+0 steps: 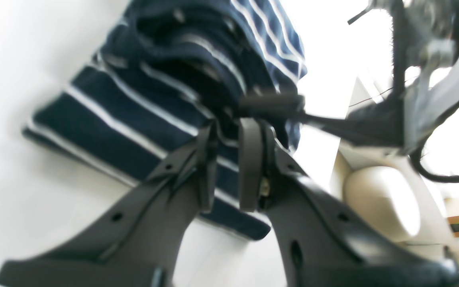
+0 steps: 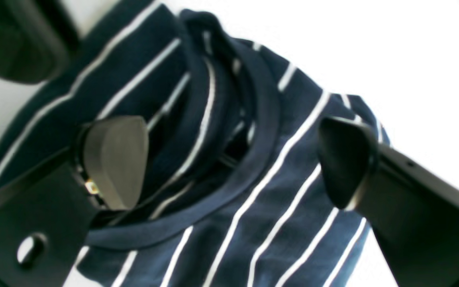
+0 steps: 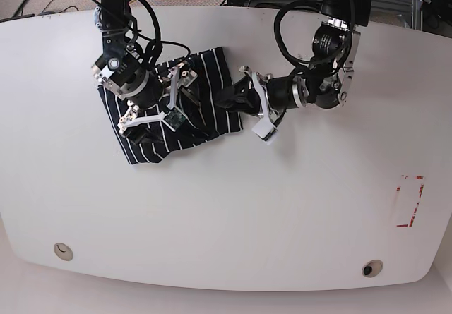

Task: Layout the t-shirt on the table in an organized manner, then fold the t-shirt properly
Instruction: 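Press the folded end down with the right gripper while left gripper holds, then tuck and flatten the folded fabric with the right gripper beside the left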

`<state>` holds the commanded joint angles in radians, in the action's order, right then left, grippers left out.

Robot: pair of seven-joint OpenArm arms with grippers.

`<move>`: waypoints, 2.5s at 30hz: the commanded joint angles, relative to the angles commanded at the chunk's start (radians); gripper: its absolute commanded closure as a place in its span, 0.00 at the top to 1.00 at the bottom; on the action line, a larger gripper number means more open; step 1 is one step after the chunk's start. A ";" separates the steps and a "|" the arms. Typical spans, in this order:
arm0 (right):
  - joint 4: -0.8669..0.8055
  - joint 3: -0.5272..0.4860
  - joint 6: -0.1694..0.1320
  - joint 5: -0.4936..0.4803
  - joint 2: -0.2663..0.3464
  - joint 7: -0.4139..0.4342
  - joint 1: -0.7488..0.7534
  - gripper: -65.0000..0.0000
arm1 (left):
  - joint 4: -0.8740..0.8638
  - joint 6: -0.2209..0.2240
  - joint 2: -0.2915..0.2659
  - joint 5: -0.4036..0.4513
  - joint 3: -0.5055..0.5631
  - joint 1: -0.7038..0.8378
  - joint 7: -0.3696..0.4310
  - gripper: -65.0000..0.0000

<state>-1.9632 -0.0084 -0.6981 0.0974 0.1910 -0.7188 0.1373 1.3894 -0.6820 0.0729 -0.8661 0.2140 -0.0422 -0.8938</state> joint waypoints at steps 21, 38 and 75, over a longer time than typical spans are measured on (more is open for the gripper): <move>-0.002 -0.002 0.000 -0.075 -0.012 -0.003 0.003 1.00 | -0.247 -0.016 0.005 0.000 0.147 -0.083 0.138 0.14; 0.101 -0.002 0.000 -0.072 -0.035 0.028 -0.003 1.00 | -0.325 -0.016 0.005 0.000 0.173 -0.120 0.144 0.14; 0.233 0.129 0.000 -0.074 -0.043 0.189 -0.031 0.19 | -0.325 -0.016 0.009 0.000 0.173 -0.115 0.144 0.14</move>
<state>-1.7300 0.1204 -0.6981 0.0238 0.1481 -0.5301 0.1066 1.0641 -0.6981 0.0821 -0.8661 0.3874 -0.1573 -0.7495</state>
